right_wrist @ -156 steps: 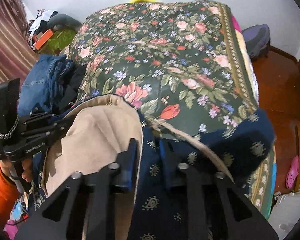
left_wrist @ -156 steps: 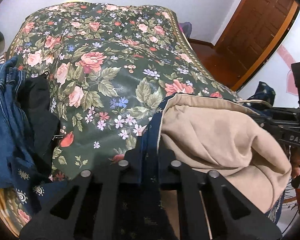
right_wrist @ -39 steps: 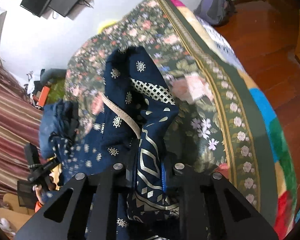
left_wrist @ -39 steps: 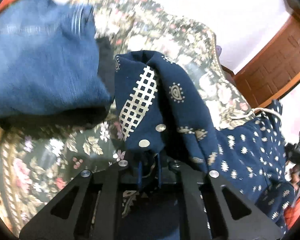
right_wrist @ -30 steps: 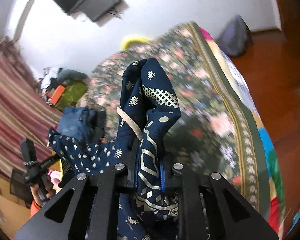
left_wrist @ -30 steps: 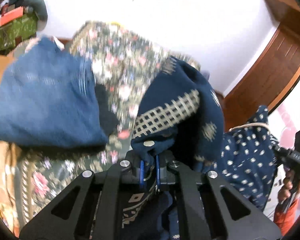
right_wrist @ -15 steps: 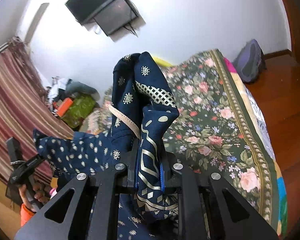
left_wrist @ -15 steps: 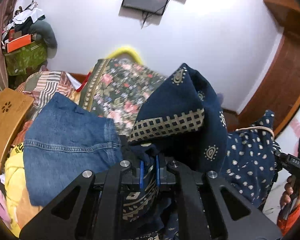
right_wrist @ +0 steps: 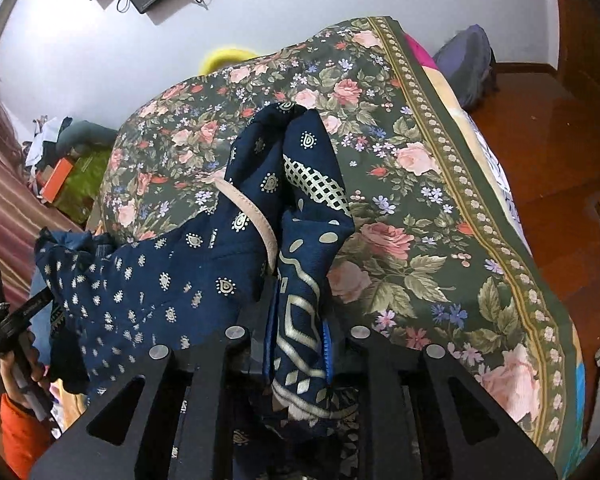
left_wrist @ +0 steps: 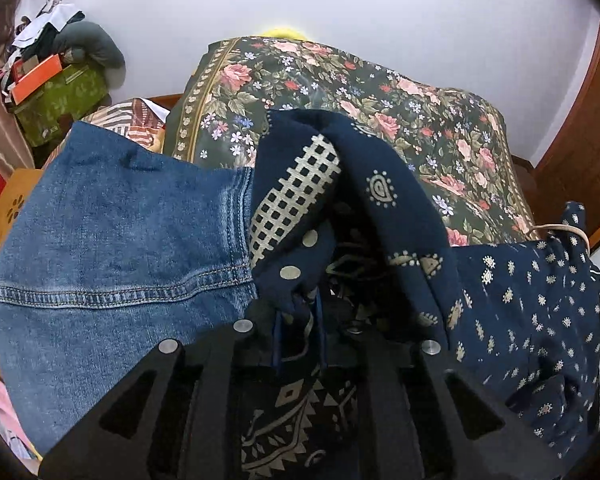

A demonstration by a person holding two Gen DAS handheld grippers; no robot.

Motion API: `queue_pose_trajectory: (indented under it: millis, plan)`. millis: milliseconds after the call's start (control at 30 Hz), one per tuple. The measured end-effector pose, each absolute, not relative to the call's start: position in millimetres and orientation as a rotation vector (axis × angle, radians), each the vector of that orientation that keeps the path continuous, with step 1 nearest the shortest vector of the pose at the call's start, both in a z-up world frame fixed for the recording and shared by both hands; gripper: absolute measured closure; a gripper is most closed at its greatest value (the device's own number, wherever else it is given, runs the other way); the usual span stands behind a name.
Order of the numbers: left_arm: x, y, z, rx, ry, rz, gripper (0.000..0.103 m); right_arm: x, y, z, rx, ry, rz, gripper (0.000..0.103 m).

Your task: Fold large clothes

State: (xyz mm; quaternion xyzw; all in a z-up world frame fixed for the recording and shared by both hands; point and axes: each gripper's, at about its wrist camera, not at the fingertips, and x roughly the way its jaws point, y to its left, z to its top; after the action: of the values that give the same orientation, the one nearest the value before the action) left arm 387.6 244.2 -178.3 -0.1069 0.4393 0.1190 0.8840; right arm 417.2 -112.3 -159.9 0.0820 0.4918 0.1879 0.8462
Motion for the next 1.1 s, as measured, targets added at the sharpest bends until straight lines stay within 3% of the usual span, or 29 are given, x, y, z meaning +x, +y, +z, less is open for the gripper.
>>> queue_pose_trajectory:
  millis: [167,400,600,733,1100]
  plan:
    - [373.9,235.4,-164.3,-0.166,0.927,0.267,0.079,397.9,-104.4,-136.2,0.015,1.012,0.351,0.078]
    - [318.2,208.7,-117.2,-0.101,0.860,0.244,0.044,350.8,-111.6,-89.0,-0.033,0.920,0.386,0.053]
    - [264.4,187.0,-91.7,-0.083,0.818,0.216,0.024,298.5,-122.1,-50.1,-0.065,0.833,0.395,0.038]
    - [229.1,173.2,-87.3,-0.043,0.800,0.208,0.020,264.2,-131.6,-36.3,-0.064,0.789,0.411,0.029]
    - [161.2,158.8,-136.5,-0.097,0.920,0.160,0.019,203.9,-151.8,-67.2,-0.084,0.863,0.385,0.028]
